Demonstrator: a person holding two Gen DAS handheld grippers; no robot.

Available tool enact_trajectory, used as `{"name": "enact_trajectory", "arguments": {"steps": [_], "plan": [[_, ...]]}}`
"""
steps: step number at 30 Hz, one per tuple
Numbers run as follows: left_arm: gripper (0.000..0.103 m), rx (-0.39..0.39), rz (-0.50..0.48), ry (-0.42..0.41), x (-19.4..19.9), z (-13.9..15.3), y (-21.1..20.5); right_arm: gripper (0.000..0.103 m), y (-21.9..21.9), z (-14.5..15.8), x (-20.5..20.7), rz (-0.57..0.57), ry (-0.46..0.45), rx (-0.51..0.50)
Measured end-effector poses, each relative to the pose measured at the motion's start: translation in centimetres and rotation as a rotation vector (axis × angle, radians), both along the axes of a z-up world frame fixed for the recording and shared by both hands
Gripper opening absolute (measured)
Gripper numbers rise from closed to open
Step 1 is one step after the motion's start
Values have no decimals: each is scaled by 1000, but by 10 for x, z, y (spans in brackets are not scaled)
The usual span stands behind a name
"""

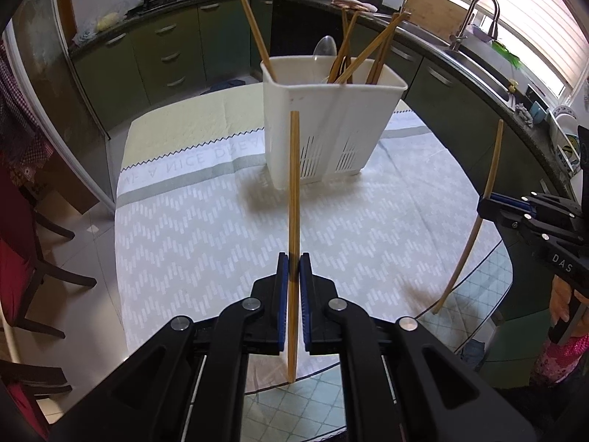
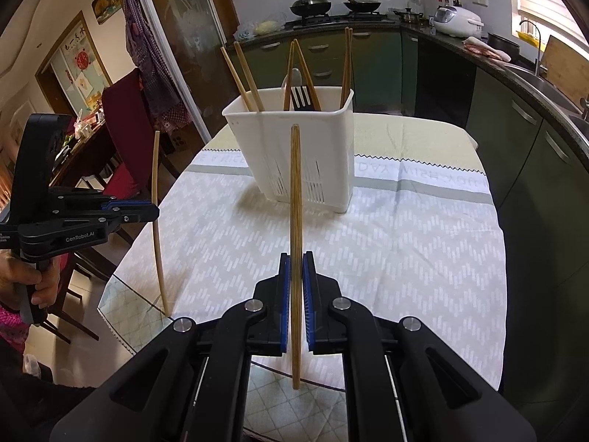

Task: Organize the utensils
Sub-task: 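Lift both held chopsticks upright toward the white caddy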

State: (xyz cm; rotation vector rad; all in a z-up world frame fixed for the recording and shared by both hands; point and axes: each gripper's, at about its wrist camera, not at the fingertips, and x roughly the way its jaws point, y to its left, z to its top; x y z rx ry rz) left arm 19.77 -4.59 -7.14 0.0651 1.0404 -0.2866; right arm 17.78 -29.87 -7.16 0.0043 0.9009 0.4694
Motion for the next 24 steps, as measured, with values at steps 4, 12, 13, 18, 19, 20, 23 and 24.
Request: {"name": "enact_trajectory", "arguments": {"steps": [4,12,13,18,19,20,23,24], "plan": [[6,0,-3,-12,-2,5,-2,8,-3,3,0,-6,-6,4],[6,-2,-17,-21,-4,10,-9,8,-4,7,-1,0,-15,4],[6,-2,-18,-24,-4,11,-10,8,-4,7,-1,0,-17,5],[6,-4,-24,-41,-5,19,-12,8,-5,13,-2,2,-28,4],[6,-4,-25,-43,-5,20,-12,8,-5,14,-2,2,-30,4],[6,-5,-25,-46,-5,21,-13,8,-5,15,-2,3,-33,4],[6,-4,-29,-51,-4,23,-14,8,-5,17,-3,3,-39,4],[6,-4,-30,-53,-4,24,-15,8,-4,18,-3,5,-40,4]]}}
